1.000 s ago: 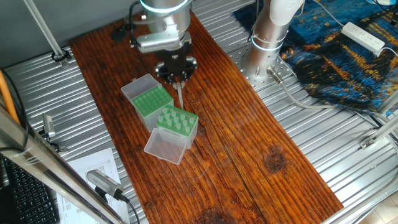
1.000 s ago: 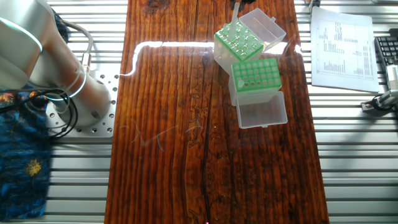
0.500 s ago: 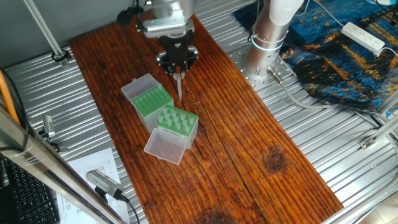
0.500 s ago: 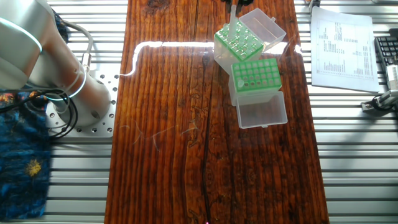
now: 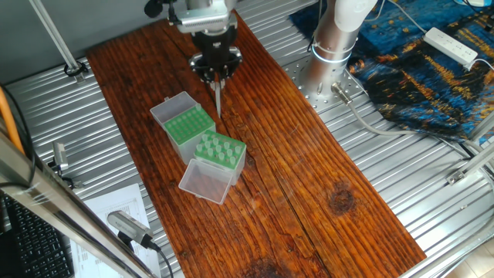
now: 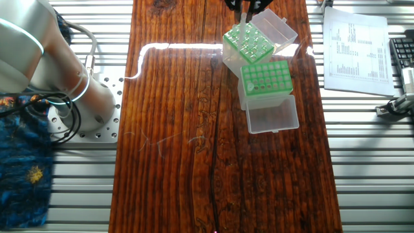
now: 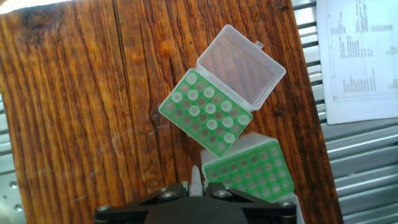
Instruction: Transfer all large pipette tips from one holder to another
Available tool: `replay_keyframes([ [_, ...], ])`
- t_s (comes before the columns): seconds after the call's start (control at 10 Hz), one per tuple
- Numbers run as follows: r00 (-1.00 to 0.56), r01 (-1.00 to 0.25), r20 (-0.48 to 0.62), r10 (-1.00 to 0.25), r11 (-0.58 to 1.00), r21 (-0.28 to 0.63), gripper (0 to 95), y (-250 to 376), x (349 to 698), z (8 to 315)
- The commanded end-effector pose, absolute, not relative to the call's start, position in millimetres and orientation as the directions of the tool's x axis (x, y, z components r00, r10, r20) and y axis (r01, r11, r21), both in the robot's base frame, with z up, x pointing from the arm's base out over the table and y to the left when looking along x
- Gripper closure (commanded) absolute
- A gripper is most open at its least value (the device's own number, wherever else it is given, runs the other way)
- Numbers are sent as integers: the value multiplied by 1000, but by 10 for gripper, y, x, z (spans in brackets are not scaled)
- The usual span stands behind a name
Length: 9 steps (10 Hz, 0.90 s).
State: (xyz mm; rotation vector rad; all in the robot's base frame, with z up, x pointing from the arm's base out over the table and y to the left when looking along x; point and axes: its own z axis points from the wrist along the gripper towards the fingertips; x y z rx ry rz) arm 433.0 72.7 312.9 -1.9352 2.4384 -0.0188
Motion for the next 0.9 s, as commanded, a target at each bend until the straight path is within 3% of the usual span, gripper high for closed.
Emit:
replay_keyframes([
  [0.1, -225, -974, -17, -974, 225, -25, 950, 731, 4312, 3132],
  [0.5, -365, -930, -53, -930, 366, -28, 950, 731, 4312, 3132],
  [0.9, -373, -926, -31, -927, 375, -40, 950, 731, 4312, 3132],
])
